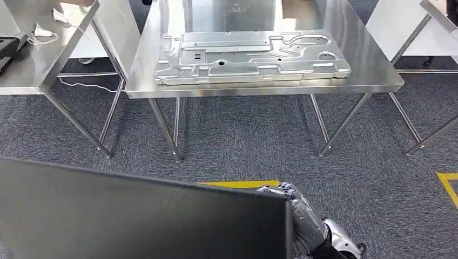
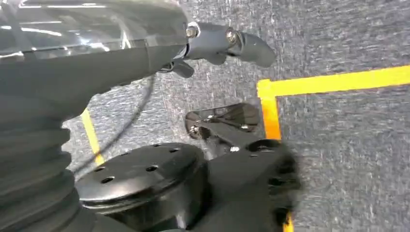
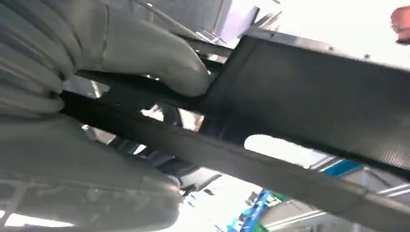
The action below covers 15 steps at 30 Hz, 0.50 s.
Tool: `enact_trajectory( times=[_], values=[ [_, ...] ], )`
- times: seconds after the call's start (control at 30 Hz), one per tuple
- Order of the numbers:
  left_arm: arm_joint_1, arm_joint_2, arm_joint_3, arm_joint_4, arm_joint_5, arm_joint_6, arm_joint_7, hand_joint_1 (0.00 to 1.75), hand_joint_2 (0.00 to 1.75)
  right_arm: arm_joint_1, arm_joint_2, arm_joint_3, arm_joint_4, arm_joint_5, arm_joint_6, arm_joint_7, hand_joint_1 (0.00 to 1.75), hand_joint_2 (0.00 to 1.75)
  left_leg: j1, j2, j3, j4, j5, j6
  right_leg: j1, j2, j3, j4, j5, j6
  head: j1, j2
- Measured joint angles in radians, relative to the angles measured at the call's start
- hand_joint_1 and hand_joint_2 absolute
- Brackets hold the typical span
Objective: Take the parts from the cabinet and place them on the table.
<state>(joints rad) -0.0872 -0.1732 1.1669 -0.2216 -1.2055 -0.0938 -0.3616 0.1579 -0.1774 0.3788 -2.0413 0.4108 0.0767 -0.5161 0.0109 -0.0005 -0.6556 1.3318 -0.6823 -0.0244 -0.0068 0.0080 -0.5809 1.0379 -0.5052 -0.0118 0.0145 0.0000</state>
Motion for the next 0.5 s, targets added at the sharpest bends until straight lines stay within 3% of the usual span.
enact_trajectory(
  times=[0.03,0.07,0.1,0.17,0.2,0.23,0.27,0.37,0.4,0.5],
  values=[
    [0.002,0.0,0.0,0.0,0.0,0.0,0.001,0.0,1.75,0.001,-0.001,0.0,0.0,0.0,0.001,0.0,1.75,1.75,0.0,0.0,-0.025,0.023,-0.005,-0.001,0.0,0.003,0.012,0.0,-0.008,0.001,0.0,0.0],
    [0.002,0.0,0.0,0.0,0.0,0.0,0.001,0.0,1.75,0.001,-0.002,0.0,0.0,0.0,0.002,0.001,1.75,1.75,0.001,0.0,-0.029,-0.001,0.017,-0.002,-0.002,0.005,0.025,0.0,-0.018,0.003,0.0,0.0],
    [0.001,0.0,0.0,0.0,0.0,0.0,0.001,0.0,1.75,0.001,-0.002,-0.001,0.0,0.0,0.004,0.001,1.75,1.75,0.002,0.0,-0.018,-0.057,0.061,-0.002,-0.003,0.005,0.04,0.0,-0.027,0.006,0.0,0.0],
    [0.003,0.0,0.0,0.0,0.0,0.0,0.001,0.0,1.75,0.001,-0.003,-0.001,0.0,0.0,0.005,0.002,1.75,1.75,0.006,0.0,0.02,-0.22,0.192,-0.003,-0.007,0.006,0.064,0.0,-0.05,0.015,0.0,0.0],
    [0.005,0.0,0.0,0.001,0.0,0.0,0.001,0.0,1.75,-0.001,-0.004,-0.001,0.0,0.0,0.005,0.001,1.75,1.75,0.007,-0.003,0.013,-0.231,0.199,-0.005,-0.005,0.006,0.066,0.002,-0.057,0.021,0.0,0.0],
    [0.003,0.0,0.0,0.001,0.0,0.0,0.001,0.0,1.75,-0.001,-0.005,-0.002,0.0,0.0,0.005,0.002,1.75,1.75,0.005,-0.001,0.01,-0.237,0.174,0.005,-0.001,0.009,0.064,0.005,-0.06,0.025,-0.001,0.0],
    [0.004,0.0,0.0,0.001,0.0,0.0,0.001,0.0,1.75,-0.001,-0.006,-0.002,0.0,0.0,0.006,0.002,1.75,1.75,0.004,-0.001,0.008,-0.236,0.193,0.01,0.001,0.009,0.064,0.003,-0.065,0.031,-0.001,0.0],
    [0.003,0.001,0.0,0.001,0.0,0.001,0.001,0.0,1.75,-0.005,-0.01,-0.005,-0.002,-0.01,0.01,0.008,1.75,1.75,0.009,-0.002,0.02,-0.244,0.186,0.024,-0.003,0.006,0.066,0.014,-0.065,0.038,-0.001,0.0],
    [0.001,0.001,0.0,0.0,0.0,0.001,0.0,0.0,1.75,-0.009,-0.011,-0.006,-0.002,-0.017,0.015,0.011,1.75,1.75,0.011,-0.002,0.027,-0.247,0.183,0.03,-0.002,0.004,0.046,0.055,-0.067,0.042,-0.001,0.0],
    [0.0,0.001,0.0,0.0,0.007,0.001,0.0,0.0,1.75,-0.012,-0.011,-0.012,-0.002,-0.034,0.028,0.014,1.75,1.75,0.011,-0.002,0.042,-0.252,0.169,0.038,-0.005,0.003,-0.093,0.263,-0.143,0.048,-0.001,0.0]
  ],
)
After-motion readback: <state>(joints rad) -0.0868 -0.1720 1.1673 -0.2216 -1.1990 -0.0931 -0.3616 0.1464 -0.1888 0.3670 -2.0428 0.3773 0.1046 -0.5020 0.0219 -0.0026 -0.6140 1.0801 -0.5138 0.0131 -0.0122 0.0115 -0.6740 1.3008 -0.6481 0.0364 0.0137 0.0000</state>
